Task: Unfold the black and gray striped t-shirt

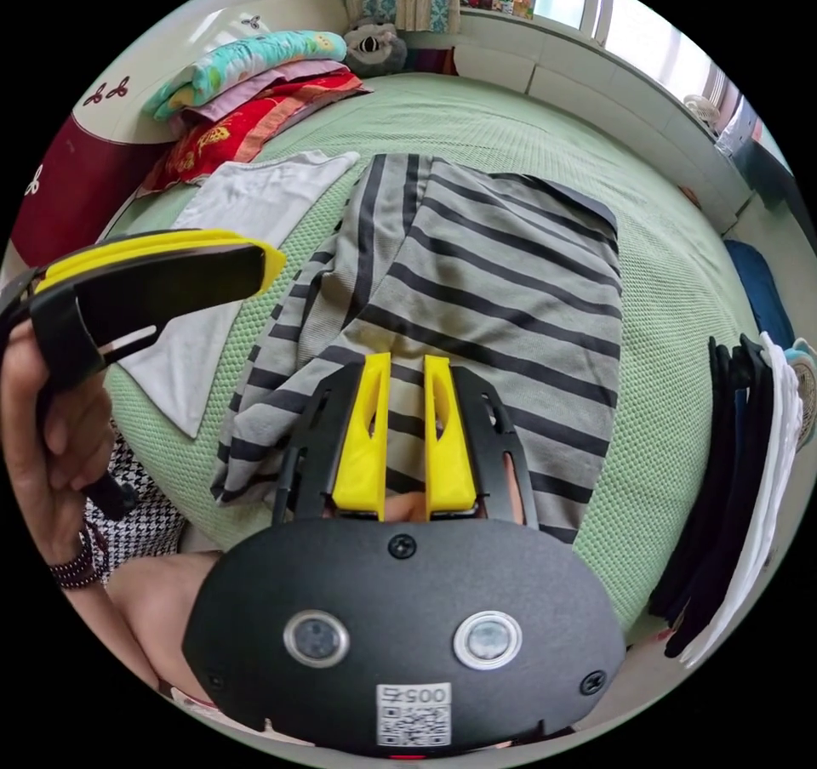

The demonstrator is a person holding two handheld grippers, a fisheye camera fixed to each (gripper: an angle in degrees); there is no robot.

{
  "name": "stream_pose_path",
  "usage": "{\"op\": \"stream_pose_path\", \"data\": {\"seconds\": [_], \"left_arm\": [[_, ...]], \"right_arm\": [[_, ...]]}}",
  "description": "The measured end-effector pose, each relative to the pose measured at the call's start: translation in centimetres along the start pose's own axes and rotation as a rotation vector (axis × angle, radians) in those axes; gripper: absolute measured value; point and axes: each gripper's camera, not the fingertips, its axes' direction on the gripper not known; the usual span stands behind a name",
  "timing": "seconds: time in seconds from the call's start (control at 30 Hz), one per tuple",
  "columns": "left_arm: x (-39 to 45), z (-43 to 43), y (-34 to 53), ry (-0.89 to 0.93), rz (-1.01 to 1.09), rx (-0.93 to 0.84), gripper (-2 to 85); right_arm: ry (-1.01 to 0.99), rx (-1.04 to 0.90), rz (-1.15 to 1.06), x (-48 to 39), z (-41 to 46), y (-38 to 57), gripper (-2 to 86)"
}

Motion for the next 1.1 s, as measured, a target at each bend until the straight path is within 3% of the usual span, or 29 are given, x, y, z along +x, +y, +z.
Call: {"op": "stream_pose_path", "data": {"seconds": [0.5, 1.1], "left_arm": [[-5.5, -1.7, 0.4, 0.0, -0.109, 0.017, 6.4], [-9.3, -1.3, 0.1, -0.003, -0.132, -0.005, 6.4]], "right_arm": [[-0.146, 0.17, 0.029, 4.2, -6.5, 1.0, 9.8], [-0.232, 0.022, 0.028, 3.8, -1.1, -1.6, 12.5]]}}
